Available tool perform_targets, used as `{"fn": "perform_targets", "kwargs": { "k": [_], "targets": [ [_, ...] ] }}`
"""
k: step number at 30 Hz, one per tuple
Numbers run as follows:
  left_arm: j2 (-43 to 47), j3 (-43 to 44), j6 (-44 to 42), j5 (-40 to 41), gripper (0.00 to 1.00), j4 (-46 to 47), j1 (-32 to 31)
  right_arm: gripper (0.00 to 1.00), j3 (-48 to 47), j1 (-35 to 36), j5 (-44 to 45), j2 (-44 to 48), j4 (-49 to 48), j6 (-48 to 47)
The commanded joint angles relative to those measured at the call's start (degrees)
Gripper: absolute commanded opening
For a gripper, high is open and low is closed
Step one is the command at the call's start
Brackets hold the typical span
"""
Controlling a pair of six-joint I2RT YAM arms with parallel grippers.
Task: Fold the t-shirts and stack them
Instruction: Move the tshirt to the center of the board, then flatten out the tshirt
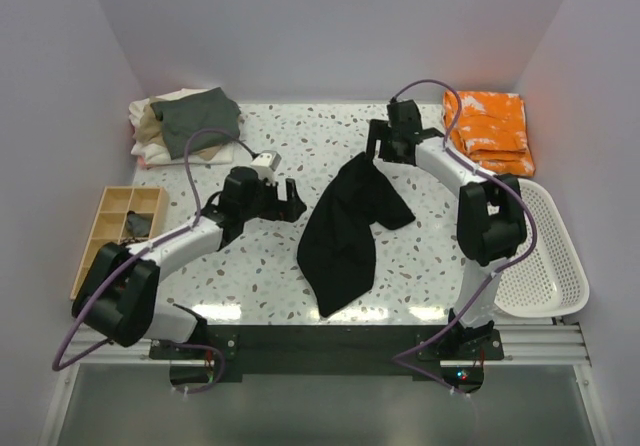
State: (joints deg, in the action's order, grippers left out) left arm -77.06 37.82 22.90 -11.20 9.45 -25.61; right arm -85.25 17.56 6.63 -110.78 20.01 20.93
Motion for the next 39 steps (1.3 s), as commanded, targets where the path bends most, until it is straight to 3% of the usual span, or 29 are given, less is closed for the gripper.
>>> {"fn": "perform_targets", "kwargs": {
  "k": [1, 6, 8, 11, 15, 18, 23, 32, 34, 38, 39],
  "targets": [
    [-5.38, 9.78, 0.82, 5.48, 1.0, -6.97, -1.98, 0.89, -5.88, -0.16, 5.5, 4.51, 9.13, 0.68],
    [-9.24, 21.05, 4.79, 15.14, 1.0, -24.7, -5.32, 0.9, -5.36, 0.02, 0.4, 10.05, 19.79, 3.42],
    [-10.13, 25.01, 4.26, 17.6, 1.0, -27.81, -5.77, 0.91, -2.65, -0.07, -1.52, 13.46, 19.11, 2.02],
    [-10.92, 23.35, 5.23, 21.12, 1.0, -26.42, -5.77, 0.91, 2.27, 0.02, -4.61, 16.46, 17.17, -0.36],
    [-7.95, 15.19, 5.93, 16.84, 1.0, -14.76, -6.03, 0.91, 11.41, 0.8, -13.82, 19.63, 12.25, -3.34],
    [-4.09, 10.17, 5.93, 15.42, 1.0, -13.31, -7.09, 0.92, 18.17, 3.96, -13.83, 20.17, 10.23, -3.7],
    [1.46, 7.89, 6.02, 17.61, 1.0, -15.26, -7.53, 0.92, 20.65, 9.85, -8.69, 17.19, 4.43, -4.14],
    [12.79, 1.47, 6.99, 17.88, 1.0, -16.05, -7.97, 0.92, 9.33, 14.87, 2.68, 4.81, 6.26, -6.87],
    [13.86, 0.24, 7.25, 17.71, 1.0, -15.69, -7.97, 0.86, 8.0, 15.66, 3.73, 3.47, 6.53, -6.6],
    [14.3, -0.55, 7.34, 16.21, 1.0, -15.69, -8.06, 0.52, 7.29, 17.68, 8.38, 3.81, 6.88, -6.25],
    [14.3, -1.34, 7.34, 16.21, 1.0, -15.95, -8.14, 0.29, 7.38, 18.2, 9.7, 5.21, 6.8, -6.6]
  ]
}}
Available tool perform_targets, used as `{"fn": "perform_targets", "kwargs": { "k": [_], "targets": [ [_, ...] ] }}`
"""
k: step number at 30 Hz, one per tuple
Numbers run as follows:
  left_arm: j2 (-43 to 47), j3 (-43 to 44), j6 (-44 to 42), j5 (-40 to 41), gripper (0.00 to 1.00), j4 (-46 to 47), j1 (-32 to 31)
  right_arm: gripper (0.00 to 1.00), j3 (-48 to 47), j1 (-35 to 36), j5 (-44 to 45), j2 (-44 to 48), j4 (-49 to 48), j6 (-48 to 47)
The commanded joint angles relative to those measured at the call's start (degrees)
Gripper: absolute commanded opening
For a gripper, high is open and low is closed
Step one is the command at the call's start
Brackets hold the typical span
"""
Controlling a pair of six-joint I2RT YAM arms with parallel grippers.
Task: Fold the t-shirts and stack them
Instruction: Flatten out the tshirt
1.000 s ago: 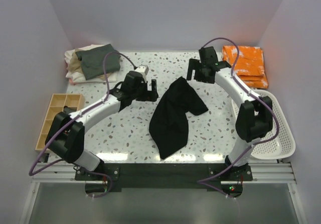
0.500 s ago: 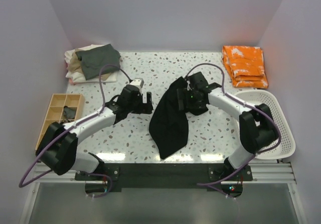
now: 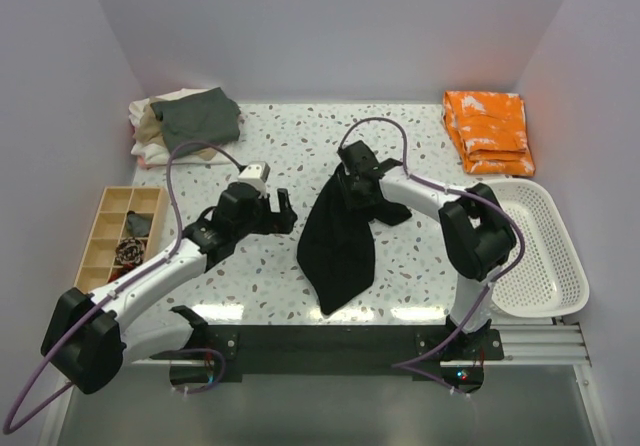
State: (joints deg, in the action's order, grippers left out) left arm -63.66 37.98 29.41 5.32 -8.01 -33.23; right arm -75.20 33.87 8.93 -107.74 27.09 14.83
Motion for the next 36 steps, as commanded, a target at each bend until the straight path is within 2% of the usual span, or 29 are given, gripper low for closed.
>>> {"fn": "perform_targets", "kwargs": {
  "k": [1, 2, 6, 9, 12, 13, 18, 21, 26, 32, 33, 34, 35, 36],
  "targets": [
    [0.99, -2.28, 0.91, -0.31, 1.0, 1.59, -0.69, 0.07, -2.67, 2.6, 10.29, 3.14, -0.46, -0.5],
    [1.08, -3.08, 0.83, -0.57, 1.0, 2.46, -0.69, 0.0, -2.76, 2.52, 11.28, 3.76, 0.06, -0.5],
    [3.18, -9.48, 2.23, -4.44, 1.0, 9.74, -1.92, 0.0, -4.95, 2.7, 13.04, 11.12, 4.02, -1.29],
    [3.28, -10.91, 4.08, -4.18, 1.0, 14.42, -6.74, 0.0, -5.39, 2.78, 15.24, 16.76, 5.33, -1.3],
    [-1.1, -7.06, 4.43, -1.11, 1.0, 13.81, -14.12, 0.0, -7.32, 2.78, 17.7, 21.78, 7.79, -2.08],
    [-2.42, -6.0, 4.6, -0.06, 1.0, 13.9, -18.32, 0.0, -8.03, 2.7, 18.05, 22.66, 9.54, -2.43],
    [-15.16, 2.6, 5.48, 8.73, 1.0, 14.43, -30.19, 0.0, -10.58, 2.78, 18.23, 22.32, 12.81, -3.4],
    [-23.77, 8.92, 5.13, 15.14, 1.0, 13.47, -35.12, 0.0, -10.06, 2.78, 17.79, 22.31, 12.55, -3.75],
    [-36.16, 16.68, 5.75, 20.68, 1.0, 11.08, -36.9, 0.0, -10.23, 2.78, 14.46, 25.55, 12.72, -3.15],
    [-43.12, 20.02, 3.73, 22.0, 1.0, 12.05, -36.73, 0.0, -10.85, 2.78, 14.45, 30.13, 15.36, -2.61],
    [-43.91, 20.38, 3.64, 22.1, 0.96, 12.31, -36.73, 0.0, -10.85, 2.78, 14.45, 31.01, 15.97, -2.53],
    [-44.79, 20.64, 3.64, 22.71, 0.82, 11.71, -36.73, 0.0, -10.85, 2.78, 14.54, 31.36, 16.15, -2.61],
    [-44.71, 20.39, 3.64, 23.67, 0.58, 12.05, -36.81, 0.0, -10.85, 2.78, 14.63, 31.71, 16.41, -2.61],
    [-44.28, 19.95, 4.16, 24.38, 0.01, 12.4, -36.82, 0.0, -10.85, 2.7, 14.54, 32.33, 17.02, -2.61]
  ]
}}
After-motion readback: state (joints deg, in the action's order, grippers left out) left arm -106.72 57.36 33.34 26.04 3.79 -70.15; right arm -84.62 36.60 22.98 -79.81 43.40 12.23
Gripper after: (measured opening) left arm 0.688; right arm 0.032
